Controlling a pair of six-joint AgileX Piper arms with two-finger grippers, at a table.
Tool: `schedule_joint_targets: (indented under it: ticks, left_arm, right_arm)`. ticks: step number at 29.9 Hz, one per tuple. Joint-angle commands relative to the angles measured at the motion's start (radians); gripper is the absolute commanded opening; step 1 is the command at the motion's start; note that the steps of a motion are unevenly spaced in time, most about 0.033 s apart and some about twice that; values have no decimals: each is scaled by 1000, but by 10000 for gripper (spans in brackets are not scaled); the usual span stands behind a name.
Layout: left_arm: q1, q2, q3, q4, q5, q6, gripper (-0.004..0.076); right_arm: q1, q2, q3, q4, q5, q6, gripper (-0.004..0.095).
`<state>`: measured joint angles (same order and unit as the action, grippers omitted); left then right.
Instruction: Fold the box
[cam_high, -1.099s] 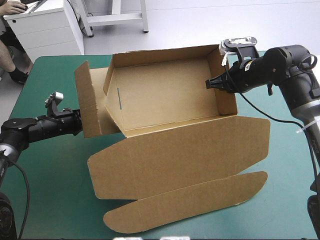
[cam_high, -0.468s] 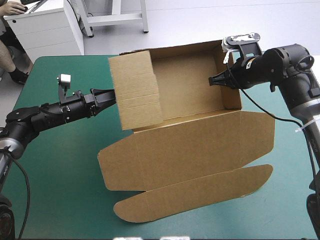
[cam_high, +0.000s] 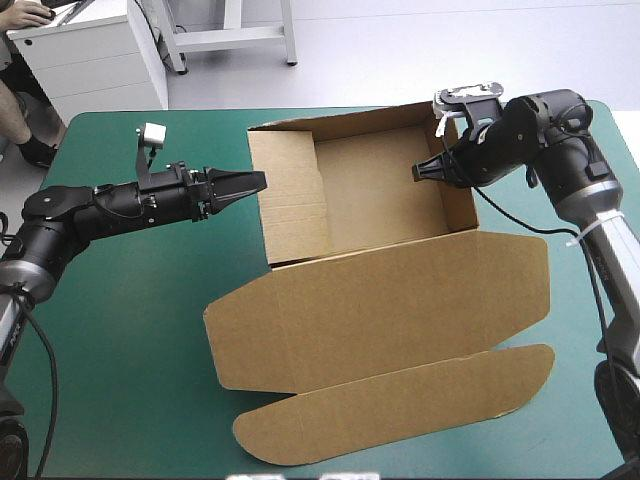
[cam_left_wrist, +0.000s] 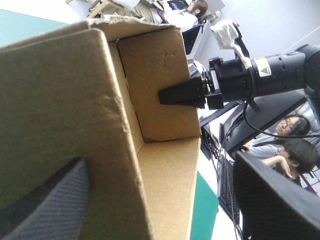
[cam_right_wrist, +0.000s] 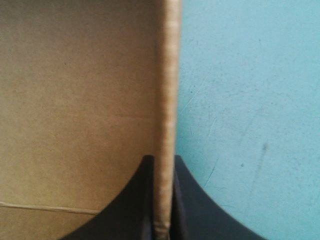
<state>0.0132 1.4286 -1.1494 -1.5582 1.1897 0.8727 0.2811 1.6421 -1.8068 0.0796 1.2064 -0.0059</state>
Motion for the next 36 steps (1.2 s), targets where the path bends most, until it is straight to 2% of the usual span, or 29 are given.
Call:
schedule_joint_targets:
  ticks: [1, 7, 13, 17, 21, 26, 31, 36]
  left_arm:
    - [-14, -36, -33, -71, 102, -6, 554]
    - [-14, -36, -33, -60, 100, -6, 554]
    - [-31, -36, -51, 85, 73, -134, 554]
    - [-83, -36, -91, 210, -4, -239, 554]
    - [-168, -54, -112, 321, -148, -342, 554]
    - [-261, -65, -112, 446, -304, -460, 554]
    - [-313, -65, -112, 625, -385, -585, 554]
    - [-341, -65, -112, 743, -467, -674, 554]
  right_arm:
    - [2, -44, -30, 29, -50, 6, -20]
    - [2, -44, -30, 31, -50, 6, -20]
    - [4, -44, -30, 46, -50, 31, -20]
    - [5, -44, -30, 85, -59, 43, -20]
    - [14, -44, -30, 82, -65, 58, -18]
    - [81, -44, -30, 5, -69, 102, -18]
    - [182, -44, -30, -194, -74, 209, -19]
    - [235, -44, -32, -254, -74, 264, -19]
